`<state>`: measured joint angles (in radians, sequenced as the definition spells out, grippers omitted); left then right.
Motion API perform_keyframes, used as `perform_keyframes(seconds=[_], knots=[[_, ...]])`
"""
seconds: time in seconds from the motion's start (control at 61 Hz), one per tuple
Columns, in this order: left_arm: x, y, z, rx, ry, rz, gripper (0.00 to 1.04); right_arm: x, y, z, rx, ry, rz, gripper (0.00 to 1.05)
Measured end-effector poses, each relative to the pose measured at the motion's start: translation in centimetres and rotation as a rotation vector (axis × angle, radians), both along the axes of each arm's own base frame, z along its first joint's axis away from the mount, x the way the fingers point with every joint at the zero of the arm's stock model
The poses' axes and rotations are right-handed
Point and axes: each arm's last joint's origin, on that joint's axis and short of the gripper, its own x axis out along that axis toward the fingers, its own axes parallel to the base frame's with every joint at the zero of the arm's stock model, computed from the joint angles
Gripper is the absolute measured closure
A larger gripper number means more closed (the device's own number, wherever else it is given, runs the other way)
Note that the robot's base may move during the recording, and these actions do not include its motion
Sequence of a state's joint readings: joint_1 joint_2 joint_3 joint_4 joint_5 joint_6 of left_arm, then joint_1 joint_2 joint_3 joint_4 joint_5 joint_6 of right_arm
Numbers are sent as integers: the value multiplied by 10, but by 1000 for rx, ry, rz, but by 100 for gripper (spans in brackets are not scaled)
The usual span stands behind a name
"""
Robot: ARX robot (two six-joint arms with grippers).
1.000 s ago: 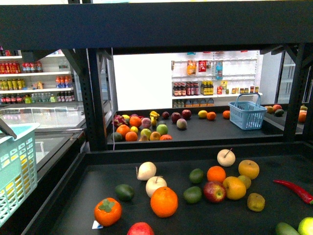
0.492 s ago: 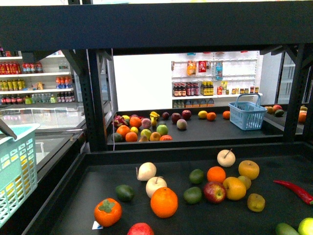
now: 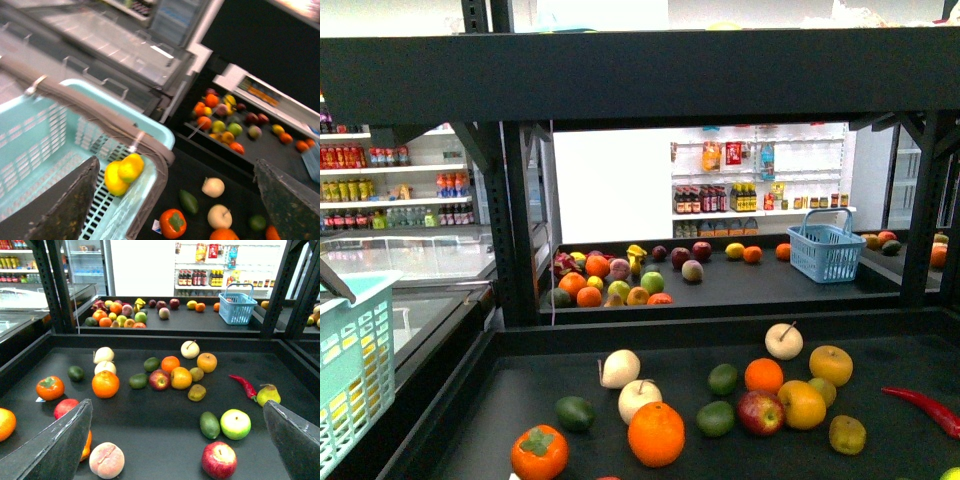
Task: Pick lemon from shelf
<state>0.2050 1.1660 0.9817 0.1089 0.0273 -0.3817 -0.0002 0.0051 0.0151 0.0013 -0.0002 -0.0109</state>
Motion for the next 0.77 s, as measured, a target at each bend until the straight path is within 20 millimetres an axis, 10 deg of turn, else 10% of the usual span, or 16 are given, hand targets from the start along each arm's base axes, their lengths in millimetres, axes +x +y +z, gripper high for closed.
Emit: perform_keyframes(seconds=[0.164,0.443,0.77], knots=[[-76,-51,-40,311,-55,-196,45,0,0,0,0,0,0,2],[-136,-53,-128,371,-35,-189,101,0,0,0,0,0,0,2],[-145,-53,-157,376,-37,-190,102,0,0,0,0,0,0,2]])
